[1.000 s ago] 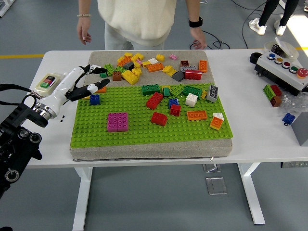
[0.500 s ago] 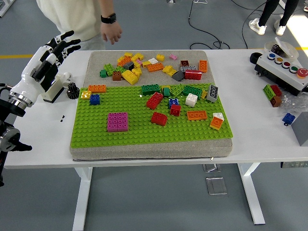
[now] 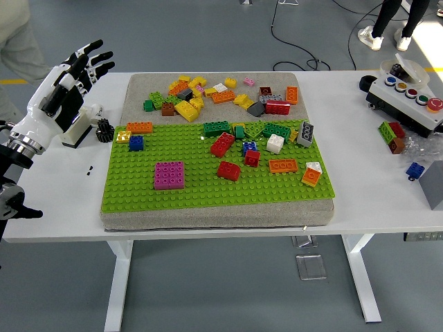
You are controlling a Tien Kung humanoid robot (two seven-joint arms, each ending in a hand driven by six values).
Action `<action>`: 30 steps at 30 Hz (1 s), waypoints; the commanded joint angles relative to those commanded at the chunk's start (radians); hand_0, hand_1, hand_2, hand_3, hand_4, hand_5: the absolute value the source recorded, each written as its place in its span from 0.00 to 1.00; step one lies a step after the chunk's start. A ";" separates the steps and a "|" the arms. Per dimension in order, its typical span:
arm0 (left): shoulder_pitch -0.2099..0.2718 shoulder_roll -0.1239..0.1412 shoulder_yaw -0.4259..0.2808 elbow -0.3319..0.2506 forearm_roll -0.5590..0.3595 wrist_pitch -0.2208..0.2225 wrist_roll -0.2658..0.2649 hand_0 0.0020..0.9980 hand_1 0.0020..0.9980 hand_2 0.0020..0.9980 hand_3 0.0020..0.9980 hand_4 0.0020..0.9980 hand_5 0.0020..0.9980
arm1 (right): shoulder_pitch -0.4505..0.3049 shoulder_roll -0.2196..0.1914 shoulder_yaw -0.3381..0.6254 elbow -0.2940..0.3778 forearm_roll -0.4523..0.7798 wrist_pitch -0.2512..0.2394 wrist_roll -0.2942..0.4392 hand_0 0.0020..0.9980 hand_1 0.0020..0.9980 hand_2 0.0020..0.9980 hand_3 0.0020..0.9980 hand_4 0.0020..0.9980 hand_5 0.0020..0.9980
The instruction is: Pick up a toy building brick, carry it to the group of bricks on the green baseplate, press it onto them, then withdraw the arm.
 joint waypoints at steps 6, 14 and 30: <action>0.028 0.012 -0.003 -0.013 0.031 0.007 0.012 1.00 0.96 0.93 0.96 1.00 0.78 | 0.002 0.009 -0.012 0.000 -0.007 -0.003 -0.003 0.76 0.68 0.73 0.66 0.92 0.49; 0.078 0.033 -0.010 -0.064 0.052 0.046 0.026 1.00 0.95 0.92 0.95 1.00 0.78 | -0.002 0.030 -0.013 0.000 -0.033 -0.014 -0.008 0.76 0.68 0.73 0.66 0.92 0.49; 0.077 0.024 0.010 -0.062 0.086 0.076 0.037 1.00 0.91 0.88 0.94 1.00 0.79 | -0.008 0.048 -0.024 0.000 -0.058 -0.040 -0.016 0.76 0.69 0.73 0.66 0.92 0.48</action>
